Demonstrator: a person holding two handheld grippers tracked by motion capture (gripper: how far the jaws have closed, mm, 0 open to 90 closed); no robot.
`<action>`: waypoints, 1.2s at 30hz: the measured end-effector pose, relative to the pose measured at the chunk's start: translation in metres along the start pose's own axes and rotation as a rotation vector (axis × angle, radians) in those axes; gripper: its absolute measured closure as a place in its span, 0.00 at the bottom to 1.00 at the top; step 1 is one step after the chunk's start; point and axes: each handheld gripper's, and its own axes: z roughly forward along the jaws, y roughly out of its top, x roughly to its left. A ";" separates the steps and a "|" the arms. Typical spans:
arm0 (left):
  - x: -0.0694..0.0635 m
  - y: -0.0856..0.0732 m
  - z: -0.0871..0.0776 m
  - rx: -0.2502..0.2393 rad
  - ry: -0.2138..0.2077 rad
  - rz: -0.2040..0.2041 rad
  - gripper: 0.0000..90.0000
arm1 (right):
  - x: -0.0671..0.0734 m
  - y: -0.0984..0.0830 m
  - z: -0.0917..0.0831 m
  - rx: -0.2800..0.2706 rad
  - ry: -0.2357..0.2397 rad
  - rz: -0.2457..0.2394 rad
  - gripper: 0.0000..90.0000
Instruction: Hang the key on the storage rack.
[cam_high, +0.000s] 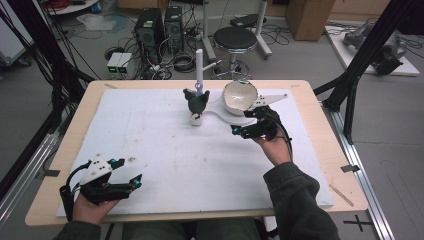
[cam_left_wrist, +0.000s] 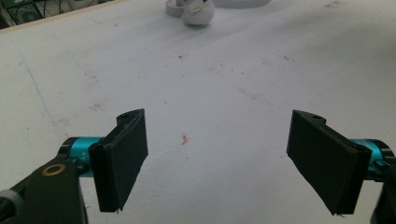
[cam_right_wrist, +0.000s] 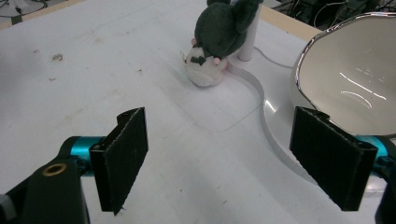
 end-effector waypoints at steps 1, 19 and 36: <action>0.000 0.000 0.000 0.000 -0.001 0.001 0.23 | 0.000 -0.001 0.000 0.004 0.000 0.005 0.21; 0.000 0.000 0.000 0.000 0.001 -0.003 0.23 | 0.003 -0.005 -0.004 0.005 0.000 -0.002 0.20; 0.000 0.000 0.000 0.001 0.000 -0.003 0.23 | 0.001 -0.017 -0.008 0.003 -0.004 0.014 0.20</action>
